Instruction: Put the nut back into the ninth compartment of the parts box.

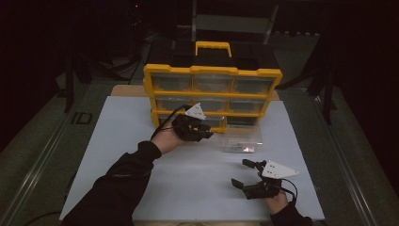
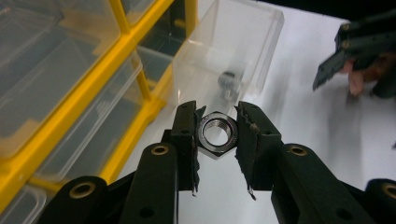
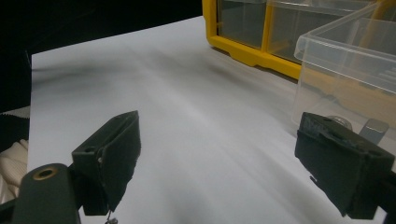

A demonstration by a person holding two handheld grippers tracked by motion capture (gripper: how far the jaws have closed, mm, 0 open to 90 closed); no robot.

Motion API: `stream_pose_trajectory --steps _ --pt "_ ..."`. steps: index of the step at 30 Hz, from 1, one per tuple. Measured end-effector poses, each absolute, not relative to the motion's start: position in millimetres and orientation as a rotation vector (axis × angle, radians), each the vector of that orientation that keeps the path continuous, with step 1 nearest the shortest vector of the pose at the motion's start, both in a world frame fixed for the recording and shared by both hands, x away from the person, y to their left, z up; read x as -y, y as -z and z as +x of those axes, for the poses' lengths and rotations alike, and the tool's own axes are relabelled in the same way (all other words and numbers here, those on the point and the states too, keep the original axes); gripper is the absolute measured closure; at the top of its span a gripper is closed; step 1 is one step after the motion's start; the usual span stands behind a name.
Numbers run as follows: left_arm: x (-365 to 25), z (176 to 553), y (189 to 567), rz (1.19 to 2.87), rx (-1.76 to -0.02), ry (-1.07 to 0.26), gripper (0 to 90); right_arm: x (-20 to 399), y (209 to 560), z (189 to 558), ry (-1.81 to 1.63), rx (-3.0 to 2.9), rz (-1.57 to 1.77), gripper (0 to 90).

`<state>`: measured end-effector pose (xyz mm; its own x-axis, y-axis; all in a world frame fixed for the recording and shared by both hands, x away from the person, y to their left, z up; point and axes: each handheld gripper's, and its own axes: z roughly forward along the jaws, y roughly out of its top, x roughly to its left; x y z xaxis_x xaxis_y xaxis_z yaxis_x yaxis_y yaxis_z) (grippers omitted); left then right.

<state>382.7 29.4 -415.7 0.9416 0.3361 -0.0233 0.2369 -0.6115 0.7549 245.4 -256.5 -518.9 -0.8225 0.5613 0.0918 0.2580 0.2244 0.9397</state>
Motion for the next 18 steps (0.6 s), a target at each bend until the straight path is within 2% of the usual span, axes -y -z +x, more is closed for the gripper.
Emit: stream_pose_trajectory --steps 18 --pt "15.1 395.5 406.1 2.214 -0.429 -0.141 69.1 256.4 519.4 245.6 -1.633 -2.24 0.774 14.4"
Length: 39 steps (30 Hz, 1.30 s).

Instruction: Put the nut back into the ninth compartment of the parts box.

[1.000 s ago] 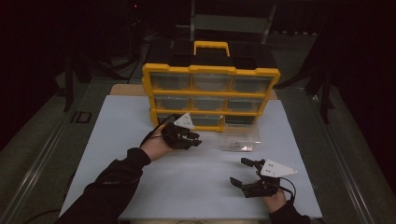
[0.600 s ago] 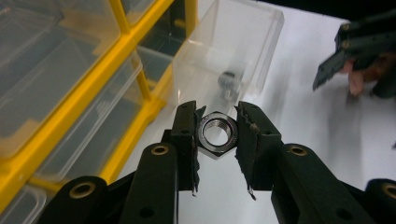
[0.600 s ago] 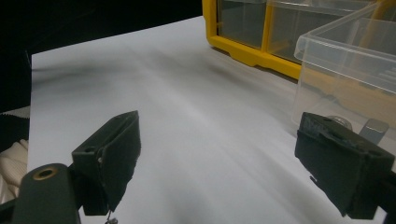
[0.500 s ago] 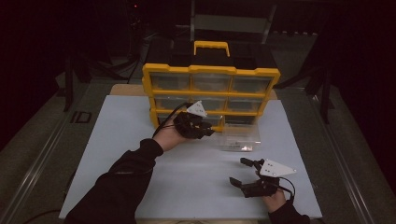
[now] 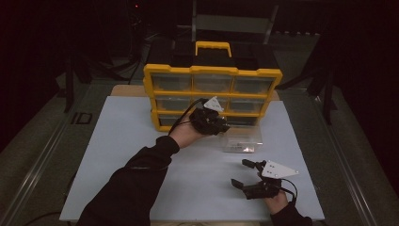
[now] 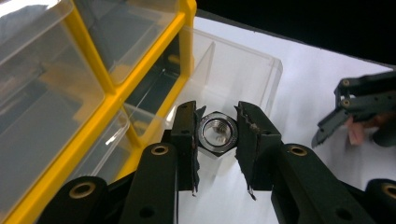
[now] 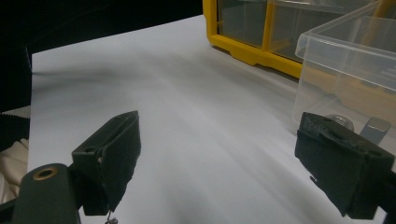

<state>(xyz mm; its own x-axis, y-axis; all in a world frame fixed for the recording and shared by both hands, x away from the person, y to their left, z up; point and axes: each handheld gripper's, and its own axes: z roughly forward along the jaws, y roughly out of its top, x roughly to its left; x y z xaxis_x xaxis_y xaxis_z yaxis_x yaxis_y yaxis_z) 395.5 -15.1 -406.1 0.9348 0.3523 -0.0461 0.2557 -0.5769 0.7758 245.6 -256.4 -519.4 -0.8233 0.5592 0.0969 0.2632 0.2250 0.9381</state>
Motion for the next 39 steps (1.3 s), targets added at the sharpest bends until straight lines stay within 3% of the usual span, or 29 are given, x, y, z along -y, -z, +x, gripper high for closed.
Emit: stream_pose_trajectory --steps 17,39 --pt "55.2 401.8 410.4 2.169 -0.499 -0.164 69.0 256.7 519.6 245.7 -1.637 -2.239 0.774 14.4" --pt "82.0 404.4 441.3 2.325 -0.553 -0.128 68.9 256.6 519.6 245.6 -1.639 -2.242 0.772 14.4"
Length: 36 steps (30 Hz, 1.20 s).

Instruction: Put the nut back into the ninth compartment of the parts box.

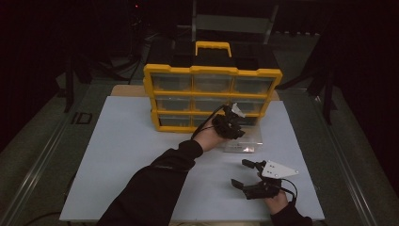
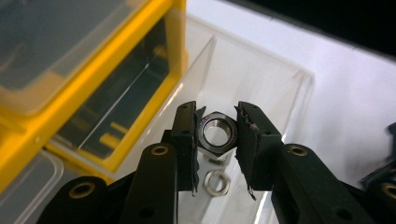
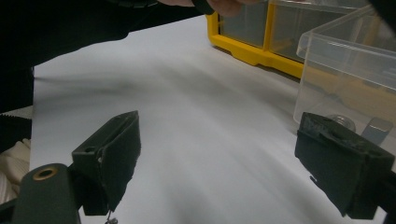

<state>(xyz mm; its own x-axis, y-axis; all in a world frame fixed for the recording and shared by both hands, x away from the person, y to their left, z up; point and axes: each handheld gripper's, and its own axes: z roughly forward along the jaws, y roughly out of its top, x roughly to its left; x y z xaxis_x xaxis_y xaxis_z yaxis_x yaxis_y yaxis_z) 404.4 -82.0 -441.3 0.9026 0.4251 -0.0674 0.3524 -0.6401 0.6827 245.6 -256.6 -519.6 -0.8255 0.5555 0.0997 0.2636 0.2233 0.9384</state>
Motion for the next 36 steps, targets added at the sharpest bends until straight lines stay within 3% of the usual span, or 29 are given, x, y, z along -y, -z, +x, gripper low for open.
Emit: stream_pose_trajectory --steps 17,21,28,34,36 --pt "85.4 410.3 452.4 2.366 -0.591 -0.086 68.3 256.4 520.0 246.0 -1.634 -2.248 0.772 14.4" --pt "85.5 410.4 448.6 2.353 -0.59 -0.06 54.9 256.6 520.0 246.1 -1.633 -2.249 0.774 14.4" --pt "83.0 407.0 440.1 2.319 -0.572 -0.036 39.7 256.5 520.1 246.1 -1.631 -2.249 0.774 14.4" --pt "76.5 401.4 428.6 2.318 -0.576 -0.038 17.4 256.8 519.9 246.0 -1.633 -2.247 0.773 14.4" --pt "72.3 398.8 425.3 2.321 -0.567 -0.043 13.7 256.8 520.0 246.0 -1.632 -2.247 0.774 14.4"
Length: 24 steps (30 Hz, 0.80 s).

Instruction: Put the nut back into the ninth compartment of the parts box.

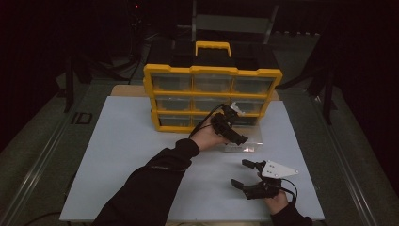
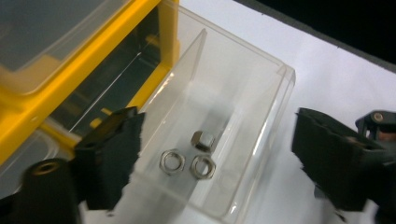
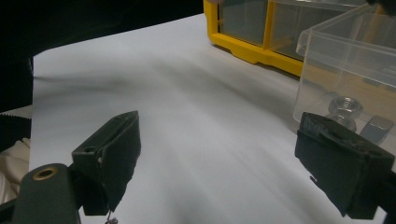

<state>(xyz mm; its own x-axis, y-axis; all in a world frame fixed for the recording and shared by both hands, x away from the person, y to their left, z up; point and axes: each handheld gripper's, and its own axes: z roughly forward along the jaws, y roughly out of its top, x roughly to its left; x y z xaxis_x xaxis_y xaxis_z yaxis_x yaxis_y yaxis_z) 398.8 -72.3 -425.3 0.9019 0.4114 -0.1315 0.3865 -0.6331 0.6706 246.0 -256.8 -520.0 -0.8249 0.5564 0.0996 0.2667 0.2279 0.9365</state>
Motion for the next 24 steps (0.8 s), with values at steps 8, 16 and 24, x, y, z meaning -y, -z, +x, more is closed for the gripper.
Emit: stream_pose_trajectory --steps 8,16,24 --pt "50.6 391.8 423.7 2.322 -0.599 -0.057 0.7 256.2 520.0 246.0 -1.628 -2.248 0.776 14.4" --pt "27.6 384.2 421.3 2.279 -0.586 -0.038 0.0 255.5 520.3 246.0 -1.62 -2.252 0.78 14.4" --pt "-1.7 374.6 419.4 2.22 -0.563 -0.074 0.0 255.5 520.3 246.1 -1.62 -2.252 0.782 14.4"
